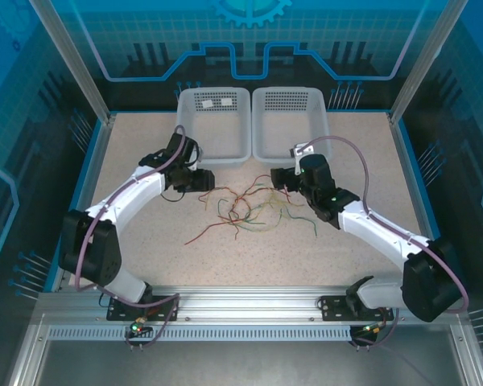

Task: Untangle the cables

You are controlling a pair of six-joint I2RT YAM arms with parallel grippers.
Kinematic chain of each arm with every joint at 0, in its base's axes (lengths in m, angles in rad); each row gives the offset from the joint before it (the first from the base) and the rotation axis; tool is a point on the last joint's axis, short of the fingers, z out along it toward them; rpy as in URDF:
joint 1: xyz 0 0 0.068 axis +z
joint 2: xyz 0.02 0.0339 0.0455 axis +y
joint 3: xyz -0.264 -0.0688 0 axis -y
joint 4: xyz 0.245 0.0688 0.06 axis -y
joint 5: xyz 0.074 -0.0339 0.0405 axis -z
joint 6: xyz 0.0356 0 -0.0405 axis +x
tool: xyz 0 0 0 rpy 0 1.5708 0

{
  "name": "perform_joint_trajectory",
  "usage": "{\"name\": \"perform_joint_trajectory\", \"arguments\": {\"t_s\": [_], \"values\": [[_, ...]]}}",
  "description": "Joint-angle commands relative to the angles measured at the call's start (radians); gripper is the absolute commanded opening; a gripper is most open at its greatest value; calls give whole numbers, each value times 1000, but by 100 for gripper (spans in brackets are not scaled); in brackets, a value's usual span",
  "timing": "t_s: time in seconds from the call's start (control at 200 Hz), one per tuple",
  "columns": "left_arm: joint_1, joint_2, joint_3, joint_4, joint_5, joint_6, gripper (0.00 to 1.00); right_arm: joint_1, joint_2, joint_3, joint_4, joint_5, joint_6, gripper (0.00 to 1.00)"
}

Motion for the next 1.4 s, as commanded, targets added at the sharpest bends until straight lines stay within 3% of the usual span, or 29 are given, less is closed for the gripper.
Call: {"name": "perform_joint_trajectory", "arguments": {"t_s": [0.0,0.455,0.62,0.795,0.991,1.131,1.391], "values": [[16,16,4,-46,49,70,60,5,-75,-61,129,77,18,94],[17,261,6,52,45,109,62,3,-197,-139,115,86,24,95],[17,288,-4,64,52,98,33,1,-215,-148,101,99,43,95],[17,267,-14,65,2,84,10,0,-225,-151,96,115,50,95],[16,191,-6,25,-11,61,0,0,-202,-131,81,118,62,95],[14,102,-13,11,-59,33,0,-1,-182,-127,89,112,73,95],[11,-60,-28,22,-29,12,0,1,-148,-112,99,106,80,95]]}}
